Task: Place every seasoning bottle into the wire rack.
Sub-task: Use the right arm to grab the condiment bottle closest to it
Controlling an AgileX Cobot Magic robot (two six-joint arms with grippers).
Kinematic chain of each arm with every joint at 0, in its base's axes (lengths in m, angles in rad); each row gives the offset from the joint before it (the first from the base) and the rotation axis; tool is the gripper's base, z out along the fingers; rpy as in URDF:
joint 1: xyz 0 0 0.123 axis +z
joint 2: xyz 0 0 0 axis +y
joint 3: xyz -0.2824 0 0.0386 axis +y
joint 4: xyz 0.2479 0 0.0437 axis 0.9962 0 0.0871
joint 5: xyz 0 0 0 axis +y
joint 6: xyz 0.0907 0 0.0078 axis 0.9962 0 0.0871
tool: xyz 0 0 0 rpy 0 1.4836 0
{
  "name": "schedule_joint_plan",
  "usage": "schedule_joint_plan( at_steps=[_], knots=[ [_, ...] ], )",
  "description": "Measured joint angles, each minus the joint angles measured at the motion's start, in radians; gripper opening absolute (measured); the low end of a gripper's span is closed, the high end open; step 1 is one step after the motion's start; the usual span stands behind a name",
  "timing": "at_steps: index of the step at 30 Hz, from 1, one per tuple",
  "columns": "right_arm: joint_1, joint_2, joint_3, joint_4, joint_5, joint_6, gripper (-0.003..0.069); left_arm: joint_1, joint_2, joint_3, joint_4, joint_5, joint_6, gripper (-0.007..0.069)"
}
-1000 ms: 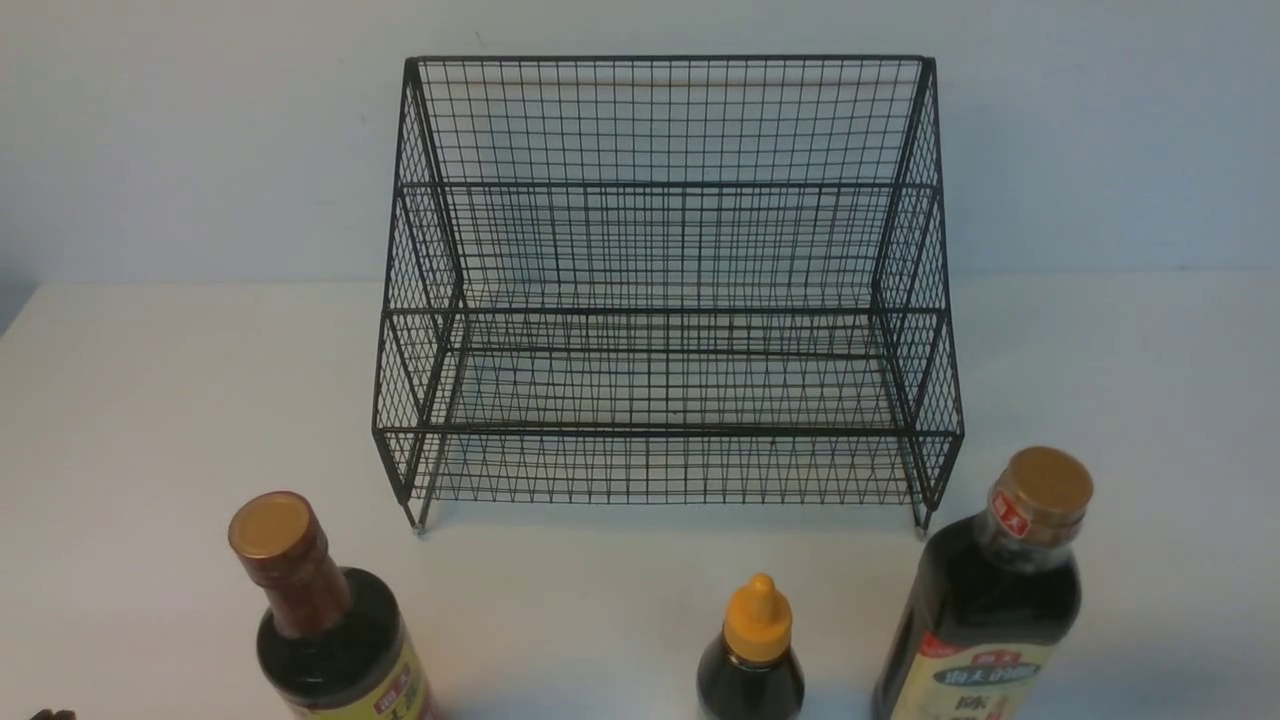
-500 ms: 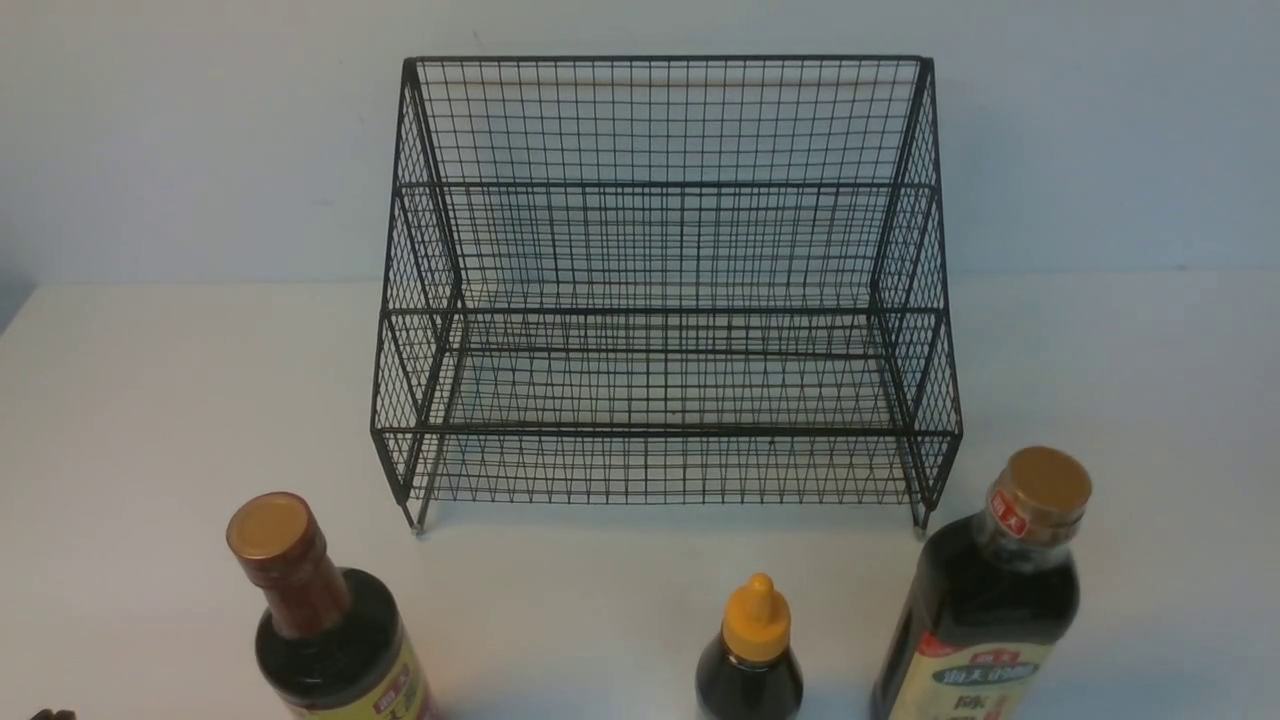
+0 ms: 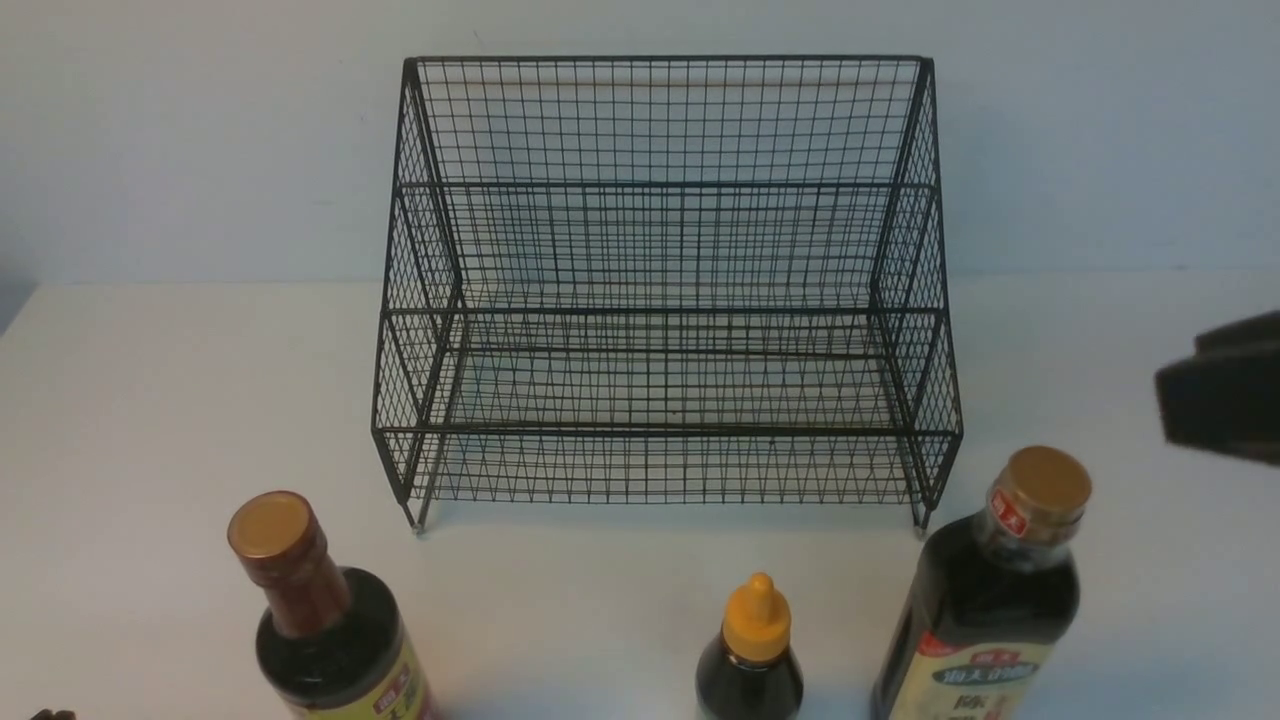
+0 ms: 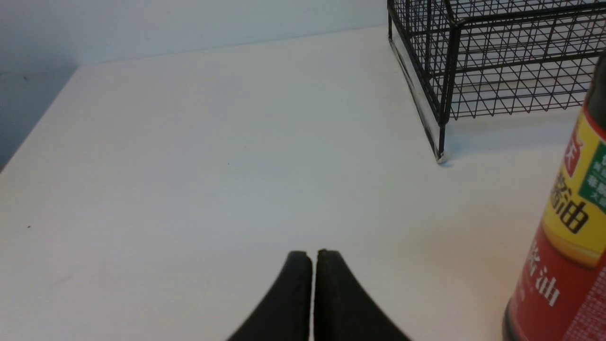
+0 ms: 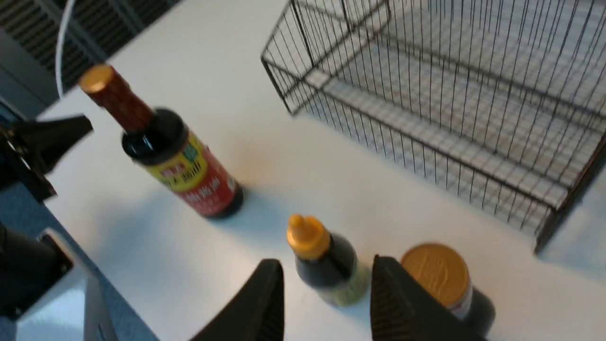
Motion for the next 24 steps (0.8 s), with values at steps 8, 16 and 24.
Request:
schedule_joint_plan(
  at_steps=[8, 16, 24],
  knots=[
    [0.256, 0.142, 0.0, -0.384, -0.036, 0.366, 0.0281, 0.0, 0.0, 0.0, 0.0, 0.0, 0.0, -0.0004],
    [0.329, 0.217, 0.0, -0.515, -0.07, 0.469, 0.0406, 0.0, 0.0, 0.0, 0.0, 0.0, 0.0, -0.0004],
    [0.329, 0.277, 0.0, -0.521, -0.078, 0.52, 0.0547, 0.0, 0.0, 0.0, 0.0, 0.0, 0.0, -0.0004]
  ],
)
